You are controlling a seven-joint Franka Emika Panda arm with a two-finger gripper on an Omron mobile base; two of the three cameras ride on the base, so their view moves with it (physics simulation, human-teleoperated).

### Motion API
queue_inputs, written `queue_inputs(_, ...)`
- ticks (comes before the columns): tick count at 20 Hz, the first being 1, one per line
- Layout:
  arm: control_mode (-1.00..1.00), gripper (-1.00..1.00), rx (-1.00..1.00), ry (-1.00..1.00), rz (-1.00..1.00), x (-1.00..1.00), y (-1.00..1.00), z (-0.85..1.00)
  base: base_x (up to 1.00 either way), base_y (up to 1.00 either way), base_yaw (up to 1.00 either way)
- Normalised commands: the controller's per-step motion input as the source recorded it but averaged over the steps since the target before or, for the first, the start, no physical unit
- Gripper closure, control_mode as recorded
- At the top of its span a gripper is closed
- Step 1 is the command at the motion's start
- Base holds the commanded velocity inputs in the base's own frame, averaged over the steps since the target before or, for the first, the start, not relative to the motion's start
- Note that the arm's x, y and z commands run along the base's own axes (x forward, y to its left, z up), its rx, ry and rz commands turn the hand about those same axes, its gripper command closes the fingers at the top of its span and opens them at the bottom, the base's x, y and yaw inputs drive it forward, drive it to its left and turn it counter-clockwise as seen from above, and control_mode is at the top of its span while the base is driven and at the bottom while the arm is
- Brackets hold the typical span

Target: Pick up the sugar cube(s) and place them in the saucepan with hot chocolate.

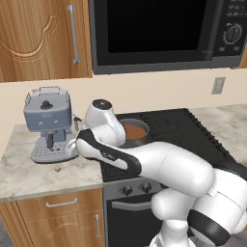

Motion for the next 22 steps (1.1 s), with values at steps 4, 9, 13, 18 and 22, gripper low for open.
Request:
queue_inputs(4,-1.0,-1.0,-0.04,-0.01,0.0,0.0,0.05,-0.46,0.0,0.0,0.0)
queue_inputs(9,-1.0,-1.0,0.0,-0.02,0.0,0.0,0.1,-0.43,0.0,0.0,0.0)
queue_inputs(13,-1.0,-1.0,0.0,-0.01,0.0,0.0,0.41,-0.22,0.0,0.0,0.0)
queue_inputs(18,-1.0,-1.0,0.0,0.0,0.0,0.0,0.46,-0.39,0.0,0.0,0.0)
queue_inputs(22,-1.0,-1.0,0.0,0.0,0.0,0.0,0.38,-0.37,0.0,0.0,0.0)
